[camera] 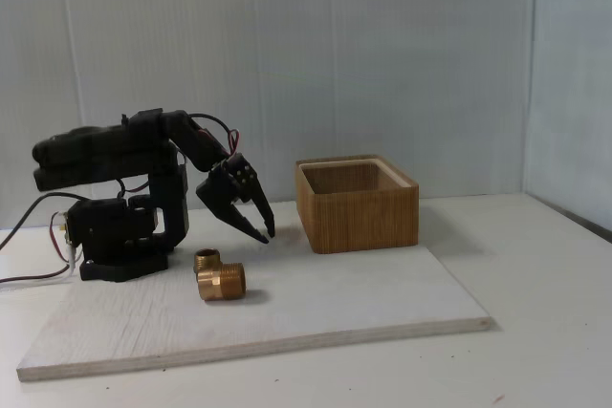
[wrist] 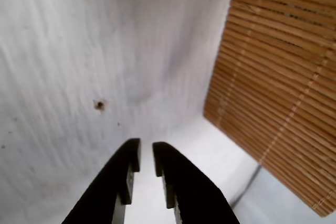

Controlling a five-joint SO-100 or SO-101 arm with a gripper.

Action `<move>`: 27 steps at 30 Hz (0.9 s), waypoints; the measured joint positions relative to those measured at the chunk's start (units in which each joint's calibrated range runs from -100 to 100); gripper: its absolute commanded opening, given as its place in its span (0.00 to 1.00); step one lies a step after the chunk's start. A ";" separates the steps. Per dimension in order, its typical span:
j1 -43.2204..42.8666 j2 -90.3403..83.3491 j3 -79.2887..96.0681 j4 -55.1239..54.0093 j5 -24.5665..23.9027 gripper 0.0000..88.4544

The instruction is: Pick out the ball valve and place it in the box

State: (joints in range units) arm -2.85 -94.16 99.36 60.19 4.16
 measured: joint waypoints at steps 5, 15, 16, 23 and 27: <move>-2.67 -3.05 0.00 5.93 0.00 0.01; -2.82 -3.13 -0.09 6.96 0.00 0.01; -2.82 -3.13 -0.09 6.96 0.00 0.01; -2.82 -3.13 -0.09 6.96 0.00 0.01; -2.82 -3.13 -0.09 6.96 0.00 0.01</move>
State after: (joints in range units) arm -5.67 -97.29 99.27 67.15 4.16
